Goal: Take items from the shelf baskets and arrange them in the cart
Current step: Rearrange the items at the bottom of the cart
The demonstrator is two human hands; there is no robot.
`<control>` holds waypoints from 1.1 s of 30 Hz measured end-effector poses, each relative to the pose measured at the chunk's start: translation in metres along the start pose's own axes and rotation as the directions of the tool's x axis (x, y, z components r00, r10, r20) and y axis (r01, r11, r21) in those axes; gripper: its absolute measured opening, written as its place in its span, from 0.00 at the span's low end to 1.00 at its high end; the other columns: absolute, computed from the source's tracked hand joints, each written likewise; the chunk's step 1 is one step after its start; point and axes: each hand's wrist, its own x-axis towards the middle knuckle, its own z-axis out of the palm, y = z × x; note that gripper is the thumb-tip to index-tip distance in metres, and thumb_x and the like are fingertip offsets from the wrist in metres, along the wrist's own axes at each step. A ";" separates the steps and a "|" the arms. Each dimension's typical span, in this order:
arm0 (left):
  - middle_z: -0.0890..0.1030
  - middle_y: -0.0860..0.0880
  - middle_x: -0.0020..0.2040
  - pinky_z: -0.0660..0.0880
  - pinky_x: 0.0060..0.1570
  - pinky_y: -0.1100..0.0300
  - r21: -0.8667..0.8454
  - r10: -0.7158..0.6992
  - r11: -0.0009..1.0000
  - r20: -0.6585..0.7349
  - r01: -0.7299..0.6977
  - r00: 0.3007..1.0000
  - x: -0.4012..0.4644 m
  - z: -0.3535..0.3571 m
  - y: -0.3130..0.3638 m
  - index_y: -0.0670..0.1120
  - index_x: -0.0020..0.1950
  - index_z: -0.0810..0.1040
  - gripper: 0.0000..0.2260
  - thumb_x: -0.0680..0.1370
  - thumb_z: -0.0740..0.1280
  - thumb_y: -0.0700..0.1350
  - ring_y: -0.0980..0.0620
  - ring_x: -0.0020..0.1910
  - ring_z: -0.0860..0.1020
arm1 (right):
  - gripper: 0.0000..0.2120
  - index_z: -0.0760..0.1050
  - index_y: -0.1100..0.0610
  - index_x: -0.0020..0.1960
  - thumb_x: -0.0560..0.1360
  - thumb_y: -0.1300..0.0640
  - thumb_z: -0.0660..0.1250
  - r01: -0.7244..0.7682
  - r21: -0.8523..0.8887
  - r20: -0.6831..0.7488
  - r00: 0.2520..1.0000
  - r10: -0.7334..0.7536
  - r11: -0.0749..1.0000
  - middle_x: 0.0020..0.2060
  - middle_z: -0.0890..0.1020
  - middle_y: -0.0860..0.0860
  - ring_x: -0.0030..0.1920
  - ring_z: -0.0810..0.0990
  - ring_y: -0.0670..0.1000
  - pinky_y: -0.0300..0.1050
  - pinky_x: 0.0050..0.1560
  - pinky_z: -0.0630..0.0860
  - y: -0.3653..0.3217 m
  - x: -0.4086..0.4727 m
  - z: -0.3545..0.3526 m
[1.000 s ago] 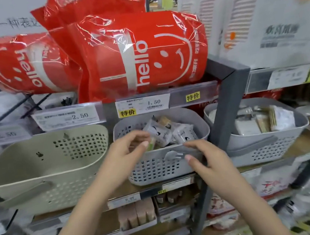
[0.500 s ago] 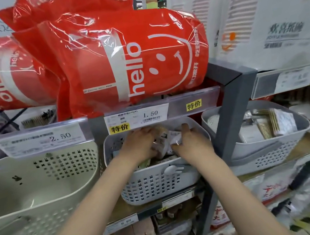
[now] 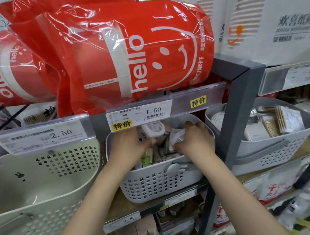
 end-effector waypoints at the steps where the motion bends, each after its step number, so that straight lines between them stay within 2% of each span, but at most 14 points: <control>1: 0.78 0.50 0.62 0.69 0.52 0.61 -0.062 0.002 0.998 -0.016 -0.003 1.000 -0.005 -0.004 0.000 0.49 0.65 0.72 0.27 0.69 0.76 0.50 0.48 0.61 0.75 | 0.27 0.68 0.53 0.67 0.71 0.52 0.70 0.017 0.014 -0.014 1.000 -0.017 1.000 0.62 0.72 0.56 0.60 0.74 0.58 0.47 0.52 0.72 0.000 -0.001 0.000; 5: 0.77 0.58 0.53 0.69 0.52 0.61 -0.240 0.015 0.970 -0.083 -0.035 0.996 -0.026 -0.019 0.001 0.59 0.56 0.69 0.24 0.67 0.77 0.47 0.52 0.57 0.76 | 0.24 0.69 0.53 0.64 0.70 0.54 0.70 0.109 0.156 -0.106 0.990 -0.093 0.982 0.49 0.80 0.50 0.49 0.79 0.54 0.43 0.39 0.72 0.005 -0.009 -0.001; 7: 0.76 0.56 0.55 0.71 0.50 0.58 -0.270 -0.012 0.963 -0.105 -0.017 0.994 -0.037 -0.024 0.001 0.60 0.55 0.66 0.25 0.68 0.77 0.47 0.52 0.57 0.75 | 0.24 0.71 0.52 0.62 0.68 0.59 0.72 0.211 0.395 -0.187 0.971 -0.147 0.894 0.48 0.79 0.46 0.49 0.78 0.50 0.37 0.40 0.73 0.009 -0.016 -0.002; 8: 0.75 0.56 0.56 0.71 0.50 0.59 -0.295 -0.021 0.955 -0.118 -0.015 0.993 -0.043 -0.025 0.000 0.62 0.56 0.66 0.25 0.68 0.77 0.48 0.55 0.57 0.75 | 0.25 0.71 0.52 0.61 0.67 0.62 0.73 0.284 0.504 -0.239 0.953 -0.184 0.815 0.48 0.78 0.44 0.50 0.77 0.46 0.28 0.42 0.71 0.011 -0.021 -0.004; 10: 0.74 0.60 0.55 0.69 0.50 0.67 -0.329 -0.014 0.944 -0.152 -0.037 0.988 -0.055 -0.028 0.001 0.67 0.55 0.64 0.26 0.69 0.76 0.48 0.64 0.55 0.73 | 0.30 0.71 0.50 0.64 0.66 0.64 0.76 0.375 0.606 -0.292 0.925 -0.242 0.701 0.53 0.75 0.42 0.55 0.73 0.40 0.21 0.49 0.67 0.014 -0.034 -0.005; 11: 0.74 0.62 0.55 0.68 0.50 0.72 -0.335 -0.009 0.941 -0.171 -0.049 0.985 -0.061 -0.030 0.003 0.67 0.56 0.64 0.26 0.69 0.76 0.48 0.67 0.55 0.72 | 0.32 0.70 0.48 0.65 0.66 0.63 0.77 0.402 0.621 -0.301 0.915 -0.269 0.673 0.56 0.74 0.41 0.57 0.72 0.38 0.21 0.52 0.66 0.017 -0.041 -0.006; 13: 0.73 0.63 0.57 0.68 0.51 0.74 -0.351 -0.002 0.934 -0.215 -0.075 0.977 -0.073 -0.032 0.007 0.63 0.59 0.66 0.27 0.69 0.76 0.46 0.67 0.57 0.71 | 0.31 0.69 0.43 0.62 0.66 0.62 0.78 0.469 0.616 -0.342 0.883 -0.322 0.633 0.57 0.72 0.38 0.59 0.71 0.36 0.23 0.55 0.66 0.021 -0.055 -0.006; 15: 0.72 0.65 0.57 0.67 0.52 0.75 -0.387 -0.017 0.918 -0.262 -0.088 0.965 -0.087 -0.034 0.013 0.64 0.59 0.65 0.27 0.69 0.76 0.45 0.66 0.58 0.71 | 0.31 0.67 0.39 0.59 0.66 0.61 0.78 0.512 0.607 -0.388 0.858 -0.336 0.608 0.57 0.72 0.35 0.60 0.72 0.37 0.27 0.57 0.68 0.025 -0.070 -0.008; 19: 0.73 0.67 0.57 0.68 0.55 0.74 -0.477 -0.060 0.873 -0.313 -0.102 0.948 -0.119 -0.043 0.027 0.66 0.60 0.66 0.25 0.69 0.74 0.56 0.63 0.59 0.73 | 0.30 0.68 0.39 0.60 0.66 0.58 0.78 0.552 0.626 -0.430 0.834 -0.347 0.551 0.57 0.74 0.34 0.61 0.74 0.41 0.34 0.59 0.71 0.028 -0.099 -0.021; 22: 0.74 0.64 0.58 0.71 0.56 0.69 -0.541 -0.135 0.839 -0.313 -0.060 0.940 -0.147 -0.052 0.034 0.64 0.63 0.67 0.26 0.68 0.73 0.57 0.59 0.60 0.74 | 0.29 0.67 0.35 0.59 0.66 0.51 0.78 0.552 0.650 -0.385 0.831 -0.401 0.522 0.57 0.74 0.35 0.60 0.75 0.42 0.34 0.58 0.72 0.028 -0.122 -0.028; 25: 0.76 0.61 0.57 0.73 0.53 0.65 -0.564 -0.218 0.826 -0.291 0.017 0.931 -0.180 -0.057 0.040 0.64 0.59 0.70 0.22 0.68 0.73 0.57 0.57 0.59 0.75 | 0.28 0.68 0.36 0.59 0.64 0.46 0.77 0.505 0.701 -0.291 0.847 -0.445 0.504 0.56 0.76 0.36 0.59 0.76 0.42 0.35 0.56 0.73 0.028 -0.148 -0.027; 28: 0.77 0.60 0.54 0.73 0.52 0.57 -0.601 -0.337 0.787 -0.229 0.139 0.913 -0.225 -0.061 0.042 0.65 0.56 0.71 0.20 0.67 0.72 0.59 0.58 0.55 0.77 | 0.32 0.69 0.37 0.61 0.62 0.43 0.79 0.383 0.781 -0.136 0.876 -0.463 0.493 0.57 0.77 0.37 0.59 0.77 0.42 0.41 0.57 0.76 0.032 -0.177 -0.016; 30: 0.77 0.61 0.53 0.73 0.50 0.57 -0.628 -0.429 0.745 -0.190 0.226 0.883 -0.260 -0.064 0.044 0.66 0.55 0.71 0.20 0.66 0.72 0.61 0.60 0.53 0.77 | 0.34 0.68 0.35 0.62 0.59 0.40 0.77 0.294 0.819 -0.020 0.872 -0.488 0.493 0.58 0.77 0.36 0.60 0.76 0.40 0.42 0.59 0.77 0.035 -0.197 -0.005; 33: 0.77 0.63 0.52 0.72 0.49 0.59 -0.657 -0.572 0.672 -0.166 0.343 0.803 -0.317 -0.072 0.047 0.68 0.53 0.71 0.20 0.64 0.71 0.62 0.61 0.52 0.77 | 0.32 0.72 0.36 0.59 0.57 0.37 0.76 0.248 0.815 0.079 0.847 -0.525 0.524 0.57 0.77 0.35 0.59 0.75 0.39 0.47 0.60 0.75 0.036 -0.229 0.010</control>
